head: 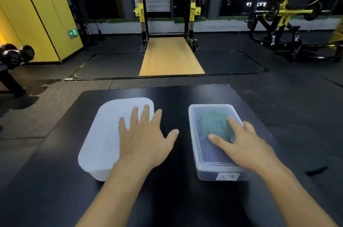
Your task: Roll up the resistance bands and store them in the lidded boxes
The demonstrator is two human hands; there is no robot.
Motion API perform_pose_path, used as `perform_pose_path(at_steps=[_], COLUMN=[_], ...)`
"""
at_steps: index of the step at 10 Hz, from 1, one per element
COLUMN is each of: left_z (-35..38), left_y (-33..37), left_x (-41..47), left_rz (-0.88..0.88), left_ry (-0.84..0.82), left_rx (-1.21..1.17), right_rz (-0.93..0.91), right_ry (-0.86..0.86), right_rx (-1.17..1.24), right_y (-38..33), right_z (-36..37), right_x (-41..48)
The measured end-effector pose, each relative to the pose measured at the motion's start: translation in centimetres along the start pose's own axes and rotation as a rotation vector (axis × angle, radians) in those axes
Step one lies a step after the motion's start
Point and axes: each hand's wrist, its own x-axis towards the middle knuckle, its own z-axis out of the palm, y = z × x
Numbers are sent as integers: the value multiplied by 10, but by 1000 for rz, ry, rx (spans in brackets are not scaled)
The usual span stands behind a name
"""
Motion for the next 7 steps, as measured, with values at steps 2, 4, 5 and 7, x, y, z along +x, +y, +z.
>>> perform_pose_path(at_steps=[2,4,5,7], left_z=[14,15,11,5], left_y=[-45,-57,-62,-107], left_x=[-10,-10,-4,4], left_rz=[37,90,118,282], left_ry=[-133,-91,-93,-38], left_rx=[-53,-108,-209,-405], right_rz=[-34,-62,-147,-362], right_ry=[33,32,169,197], right_rx=[-25,-36,-197,-92], right_y=[-37,-57,-61,-77], right_z=[1,9,12,27], right_x=[20,31,28,40])
